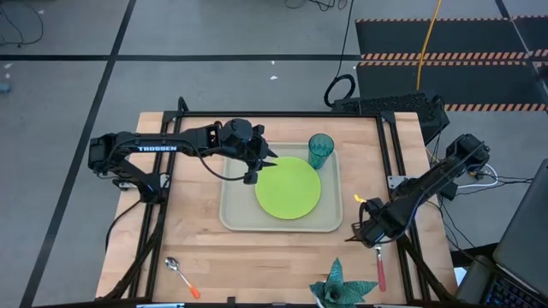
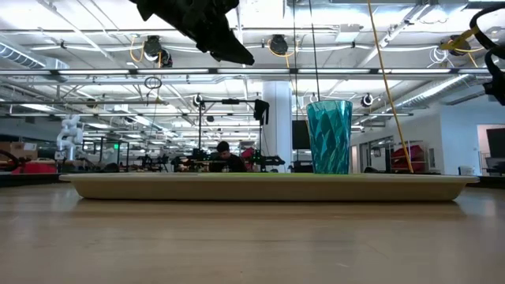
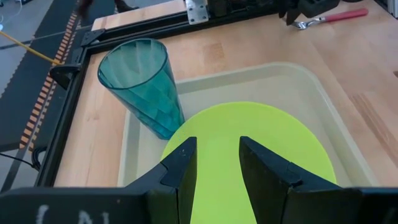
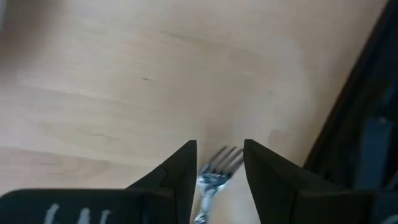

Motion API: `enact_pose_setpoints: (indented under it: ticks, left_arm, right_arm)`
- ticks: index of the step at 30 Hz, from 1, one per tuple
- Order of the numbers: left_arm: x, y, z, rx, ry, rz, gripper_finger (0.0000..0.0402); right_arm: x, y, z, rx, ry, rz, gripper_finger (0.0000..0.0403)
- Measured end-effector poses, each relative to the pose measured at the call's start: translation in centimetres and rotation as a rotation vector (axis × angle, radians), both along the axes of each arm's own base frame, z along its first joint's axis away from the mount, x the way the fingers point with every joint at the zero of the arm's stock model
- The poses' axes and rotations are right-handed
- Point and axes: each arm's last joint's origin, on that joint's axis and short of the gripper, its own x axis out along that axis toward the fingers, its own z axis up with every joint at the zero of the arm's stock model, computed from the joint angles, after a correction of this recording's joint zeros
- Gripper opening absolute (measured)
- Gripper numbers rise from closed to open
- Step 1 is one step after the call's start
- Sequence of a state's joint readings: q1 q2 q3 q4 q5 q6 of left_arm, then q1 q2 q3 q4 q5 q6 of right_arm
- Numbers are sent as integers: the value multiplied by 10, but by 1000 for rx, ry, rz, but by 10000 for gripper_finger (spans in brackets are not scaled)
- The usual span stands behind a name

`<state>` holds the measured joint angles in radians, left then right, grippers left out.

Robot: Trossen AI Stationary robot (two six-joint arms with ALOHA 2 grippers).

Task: Pick and place plate/cup/fork/spoon on tray
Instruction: Put the pink fork on the light brown serving tray to the left of the light green plate

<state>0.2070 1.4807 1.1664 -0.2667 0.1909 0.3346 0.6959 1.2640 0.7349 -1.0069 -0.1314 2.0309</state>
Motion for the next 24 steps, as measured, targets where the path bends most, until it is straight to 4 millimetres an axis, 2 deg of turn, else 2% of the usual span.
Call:
enact_pose_setpoints:
  ticks: [5,16,20,24]
  left_arm:
    - [0,0,0,-1,0,0,124]
    - [0,0,-1,-1,8,0,124]
    - [0,0,-1,-1,8,0,124]
    - [0,0,-1,0,8,0,124]
  right_arm:
    - [-3,-2,-4,-11,19,34,151]
    - [-12,-2,-28,60,21,31,245]
    - [-11,1,-30,116,31,-5,255]
    - [-11,3,-30,156,48,-26,247]
